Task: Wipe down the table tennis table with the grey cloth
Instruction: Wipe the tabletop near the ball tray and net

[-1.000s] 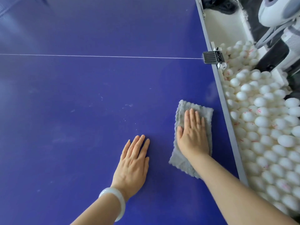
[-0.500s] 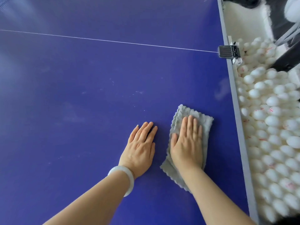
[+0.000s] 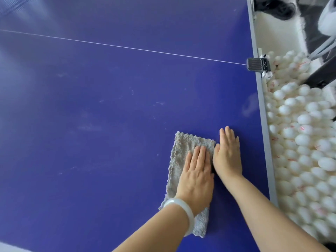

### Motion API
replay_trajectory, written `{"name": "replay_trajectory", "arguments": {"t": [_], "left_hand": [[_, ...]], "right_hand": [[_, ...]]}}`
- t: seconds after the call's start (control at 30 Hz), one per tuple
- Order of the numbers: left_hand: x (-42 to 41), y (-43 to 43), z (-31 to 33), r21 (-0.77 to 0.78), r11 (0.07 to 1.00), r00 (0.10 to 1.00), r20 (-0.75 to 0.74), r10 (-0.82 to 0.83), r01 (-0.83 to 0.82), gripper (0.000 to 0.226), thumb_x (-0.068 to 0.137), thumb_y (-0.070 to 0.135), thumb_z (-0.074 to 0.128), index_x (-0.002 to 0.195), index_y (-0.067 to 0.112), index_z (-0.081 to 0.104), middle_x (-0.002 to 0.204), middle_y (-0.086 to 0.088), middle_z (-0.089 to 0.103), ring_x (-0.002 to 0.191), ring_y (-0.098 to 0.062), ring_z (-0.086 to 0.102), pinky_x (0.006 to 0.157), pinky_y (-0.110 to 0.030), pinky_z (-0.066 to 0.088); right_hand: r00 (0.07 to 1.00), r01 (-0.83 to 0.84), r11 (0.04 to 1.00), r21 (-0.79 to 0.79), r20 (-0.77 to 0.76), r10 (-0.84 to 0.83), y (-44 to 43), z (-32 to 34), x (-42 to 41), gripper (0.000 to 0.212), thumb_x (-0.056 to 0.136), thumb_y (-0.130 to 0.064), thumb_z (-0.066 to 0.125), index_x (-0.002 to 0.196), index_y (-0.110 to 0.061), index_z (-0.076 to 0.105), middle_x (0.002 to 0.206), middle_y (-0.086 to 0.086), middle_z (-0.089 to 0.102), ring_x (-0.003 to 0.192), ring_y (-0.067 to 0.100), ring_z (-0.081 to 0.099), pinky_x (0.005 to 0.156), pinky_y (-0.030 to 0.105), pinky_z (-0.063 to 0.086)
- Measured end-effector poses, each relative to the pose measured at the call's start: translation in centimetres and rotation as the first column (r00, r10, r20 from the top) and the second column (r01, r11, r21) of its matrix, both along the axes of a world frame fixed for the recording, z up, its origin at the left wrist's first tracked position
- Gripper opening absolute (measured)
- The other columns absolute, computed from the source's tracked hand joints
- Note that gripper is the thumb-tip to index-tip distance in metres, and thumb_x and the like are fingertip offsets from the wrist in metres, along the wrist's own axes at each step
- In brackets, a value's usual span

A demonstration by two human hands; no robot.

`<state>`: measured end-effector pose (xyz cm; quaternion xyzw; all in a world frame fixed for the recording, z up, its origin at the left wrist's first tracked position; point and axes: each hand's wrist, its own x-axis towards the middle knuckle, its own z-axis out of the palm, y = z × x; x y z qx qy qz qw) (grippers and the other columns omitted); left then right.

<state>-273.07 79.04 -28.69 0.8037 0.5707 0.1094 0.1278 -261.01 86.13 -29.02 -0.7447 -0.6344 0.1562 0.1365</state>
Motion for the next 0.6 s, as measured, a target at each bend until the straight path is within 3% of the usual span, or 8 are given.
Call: {"name": "replay_trajectory", "arguments": {"t": [0.17, 0.23, 0.3, 0.43, 0.6], "left_hand": [[-0.7, 0.4, -1.4, 0.001, 1.0, 0.997, -0.078, 0.008, -0.007, 0.059, 0.103, 0.03, 0.02, 0.158, 0.008, 0.013, 0.165, -0.009, 0.005, 0.153, -0.023, -0.002, 0.124, -0.048, 0.006], [-2.5, 0.4, -1.1, -0.011, 0.999, 0.997, -0.067, 0.031, -0.032, 0.058, 0.104, 0.031, 0.015, 0.158, 0.011, 0.008, 0.166, -0.006, 0.001, 0.153, -0.019, -0.007, 0.124, -0.046, 0.001], [-5.3, -0.3, -0.6, -0.016, 0.999, 0.995, -0.088, 0.047, -0.048, 0.057, 0.104, 0.031, 0.02, 0.158, 0.011, 0.016, 0.166, -0.005, 0.008, 0.153, -0.019, 0.0, 0.121, -0.043, 0.006], [-10.4, -3.6, -0.1, -0.027, 0.996, 0.986, -0.144, -0.085, 0.082, 0.06, 0.1, 0.029, 0.035, 0.157, 0.013, 0.023, 0.166, -0.002, 0.014, 0.153, -0.02, 0.012, 0.118, -0.045, 0.017], [-7.9, 0.1, 0.1, -0.109, 0.984, 0.975, -0.157, -0.155, 0.139, 0.06, 0.103, 0.03, 0.03, 0.159, 0.021, 0.013, 0.166, 0.005, 0.007, 0.153, -0.018, 0.002, 0.12, -0.047, 0.01]], "right_hand": [[0.999, -0.042, 0.998, 0.046, 0.028, 0.04, -0.4, -1.1, 0.5, 0.053, 0.105, -0.017, 0.035, 0.155, -0.005, 0.024, 0.164, 0.009, 0.017, 0.153, 0.019, 0.009, 0.125, 0.035, 0.002], [0.988, -0.113, 0.993, 0.032, 0.11, 0.109, -0.5, -1.2, 0.7, 0.056, 0.104, -0.021, 0.037, 0.156, -0.005, 0.022, 0.164, 0.01, 0.017, 0.153, 0.02, 0.009, 0.125, 0.038, 0.003], [0.962, -0.184, 0.983, 0.001, 0.204, 0.18, -0.5, -1.2, 0.5, 0.06, 0.104, -0.03, 0.036, 0.157, -0.006, 0.019, 0.164, 0.01, 0.016, 0.154, 0.021, 0.009, 0.125, 0.041, 0.004], [0.939, -0.211, 0.977, -0.014, 0.275, 0.206, -0.3, -0.9, 0.1, 0.063, 0.103, -0.039, 0.028, 0.156, -0.007, 0.022, 0.163, 0.011, 0.021, 0.153, 0.024, 0.015, 0.125, 0.045, 0.009], [0.936, -0.185, 0.983, -0.015, 0.303, 0.181, -0.2, -1.0, -0.2, 0.069, 0.099, -0.046, 0.013, 0.157, -0.01, 0.02, 0.163, 0.01, 0.021, 0.152, 0.024, 0.017, 0.124, 0.047, 0.013]]}}
